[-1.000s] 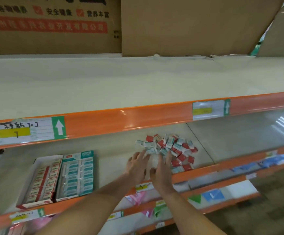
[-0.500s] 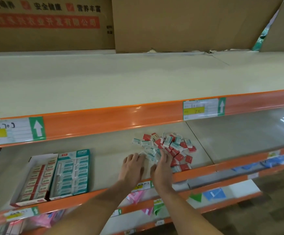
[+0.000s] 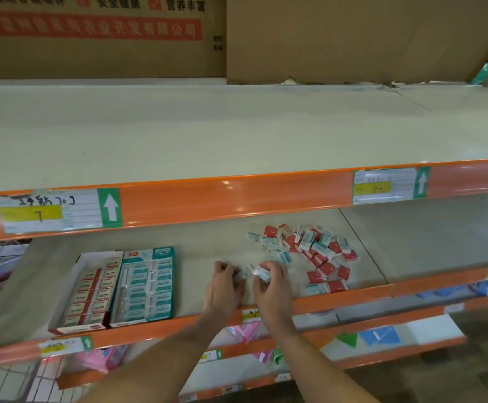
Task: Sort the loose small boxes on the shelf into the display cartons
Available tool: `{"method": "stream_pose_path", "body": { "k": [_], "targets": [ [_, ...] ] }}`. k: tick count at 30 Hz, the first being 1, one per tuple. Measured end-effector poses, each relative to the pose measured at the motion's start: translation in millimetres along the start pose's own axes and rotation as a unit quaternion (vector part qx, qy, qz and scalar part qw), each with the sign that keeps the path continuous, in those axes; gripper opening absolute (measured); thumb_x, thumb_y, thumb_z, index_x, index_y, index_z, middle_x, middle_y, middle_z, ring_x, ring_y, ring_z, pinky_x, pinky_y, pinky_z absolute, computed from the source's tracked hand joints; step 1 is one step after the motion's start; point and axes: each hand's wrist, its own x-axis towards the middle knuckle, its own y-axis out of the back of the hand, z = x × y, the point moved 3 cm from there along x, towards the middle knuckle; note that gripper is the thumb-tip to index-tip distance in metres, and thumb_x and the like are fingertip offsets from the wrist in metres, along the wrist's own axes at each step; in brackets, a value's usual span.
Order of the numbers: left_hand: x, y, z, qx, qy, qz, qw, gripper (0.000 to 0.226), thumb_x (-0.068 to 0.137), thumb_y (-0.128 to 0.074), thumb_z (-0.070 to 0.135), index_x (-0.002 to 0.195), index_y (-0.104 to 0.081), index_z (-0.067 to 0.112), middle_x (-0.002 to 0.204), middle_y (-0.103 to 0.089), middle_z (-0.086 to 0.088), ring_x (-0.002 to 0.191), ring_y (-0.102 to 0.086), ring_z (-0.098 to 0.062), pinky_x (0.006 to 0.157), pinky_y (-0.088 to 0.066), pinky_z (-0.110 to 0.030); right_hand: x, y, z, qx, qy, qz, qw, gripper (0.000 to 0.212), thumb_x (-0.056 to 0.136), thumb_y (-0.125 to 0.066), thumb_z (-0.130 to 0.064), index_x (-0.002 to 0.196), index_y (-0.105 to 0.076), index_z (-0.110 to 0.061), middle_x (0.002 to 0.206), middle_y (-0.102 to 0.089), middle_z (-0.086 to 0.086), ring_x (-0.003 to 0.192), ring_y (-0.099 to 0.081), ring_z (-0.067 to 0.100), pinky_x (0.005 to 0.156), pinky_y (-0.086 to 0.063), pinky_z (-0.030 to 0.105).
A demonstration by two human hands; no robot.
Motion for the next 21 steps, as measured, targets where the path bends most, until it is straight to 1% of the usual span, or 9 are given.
{"method": "stream_pose_path", "body": {
  "k": [1, 4, 7, 9, 10, 13, 15, 18, 21],
  "targets": [
    [-0.1, 2.4, -3.4, -0.001, 0.004, 0.001, 1.0, 0.03, 0.093, -0.059, 0.017, 0.123, -0.059, 0.012, 0.119, -0.047, 0.0, 0.096, -0.055, -0.015, 0.087, -0.042, -0.02, -0.3, -4.7, -2.2, 0.003, -0.01, -0.018, 1.0, 0.028, 0.092, -0.066, -0.015, 0.117, -0.055, -0.021, 0.114, -0.052, -0.009, 0.104, -0.056, 0.006, 0.084, -0.044, 0.006],
    [-1.5, 9.4, -8.8, 0.002, 0.013, -0.007, 1.0, 0.037, 0.094, -0.058, 0.017, 0.13, -0.054, 0.014, 0.124, -0.049, -0.002, 0.105, -0.056, -0.019, 0.093, -0.044, -0.025, -2.1, -12.5, -3.2, -0.005, -0.032, -0.069, 0.997, 0.038, 0.091, -0.066, -0.01, 0.125, -0.054, -0.022, 0.118, -0.055, -0.01, 0.109, -0.051, 0.002, 0.094, -0.045, 0.014],
    [-2.9, 12.2, -16.5, -0.001, 0.027, -0.019, 0.999, 0.046, 0.088, -0.064, 0.02, 0.133, -0.054, 0.018, 0.124, -0.05, -0.001, 0.105, -0.057, -0.019, 0.093, -0.046, -0.028, 0.8, -13.6, -2.4, -0.009, -0.048, -0.092, 0.995, 0.047, 0.09, -0.067, -0.006, 0.131, -0.053, -0.022, 0.124, -0.059, -0.01, 0.113, -0.051, 0.0, 0.096, -0.041, 0.012],
    [-2.6, 14.3, -22.1, -0.023, 0.04, -0.021, 0.999, 0.044, 0.083, -0.068, 0.021, 0.127, -0.06, 0.021, 0.118, -0.053, 0.002, 0.101, -0.059, -0.019, 0.09, -0.048, -0.029, 2.7, -12.8, -2.0, -0.007, -0.054, -0.097, 0.994, 0.048, 0.089, -0.067, -0.005, 0.132, -0.055, -0.022, 0.125, -0.06, -0.011, 0.113, -0.05, -0.002, 0.094, -0.037, 0.008],
    [-1.9, 16.2, -25.1, -0.038, 0.045, -0.019, 0.998, 0.041, 0.081, -0.069, 0.02, 0.121, -0.063, 0.023, 0.114, -0.055, 0.004, 0.099, -0.059, -0.018, 0.088, -0.049, -0.027, 3.9, -12.3, -2.0, -0.01, -0.055, -0.098, 0.994, 0.047, 0.089, -0.067, -0.005, 0.131, -0.056, -0.022, 0.125, -0.06, -0.01, 0.113, -0.051, -0.001, 0.091, -0.035, 0.004],
    [-3.4, 23.7, -29.3, -0.082, 0.041, -0.006, 0.996, 0.028, 0.078, -0.071, 0.012, 0.102, -0.065, 0.027, 0.099, -0.056, 0.011, 0.085, -0.056, -0.006, 0.073, -0.039, -0.006, 8.3, -12.3, 1.5, -0.032, -0.049, -0.109, 0.992, 0.041, 0.089, -0.069, -0.009, 0.127, -0.06, -0.021, 0.124, -0.056, -0.008, 0.116, -0.051, 0.005, 0.079, -0.033, -0.004],
    [-7.4, 27.5, -30.7, -0.106, 0.037, 0.009, 0.994, 0.024, 0.08, -0.07, 0.008, 0.093, -0.061, 0.026, 0.095, -0.055, 0.01, 0.08, -0.053, -0.002, 0.069, -0.037, -0.004, 10.2, -14.4, 1.3, -0.052, -0.04, -0.119, 0.991, 0.037, 0.089, -0.069, -0.011, 0.124, -0.063, -0.021, 0.123, -0.053, -0.008, 0.115, -0.049, 0.006, 0.077, -0.032, -0.006],
    [-14.2, 26.7, -34.7, -0.12, 0.026, 0.03, 0.992, 0.024, 0.082, -0.065, 0.002, 0.091, -0.059, 0.023, 0.099, -0.054, 0.007, 0.083, -0.053, -0.002, 0.073, -0.038, -0.004, 12.3, -18.4, 1.1, -0.07, -0.027, -0.128, 0.989, 0.034, 0.088, -0.071, -0.01, 0.119, -0.067, -0.023, 0.119, -0.053, -0.009, 0.112, -0.051, 0.008, 0.079, -0.03, -0.007],
    [-14.0, 28.5, -39.0, -0.139, 0.021, 0.054, 0.989, 0.027, 0.081, -0.061, -0.006, 0.091, -0.059, 0.02, 0.108, -0.05, 0.002, 0.091, -0.051, 0.001, 0.083, -0.037, -0.003, 13.0, -20.6, 0.5, -0.076, -0.022, -0.145, 0.986, 0.037, 0.088, -0.07, -0.009, 0.121, -0.067, -0.026, 0.12, -0.052, -0.009, 0.111, -0.05, 0.007, 0.081, -0.03, -0.006]
  ]
}}
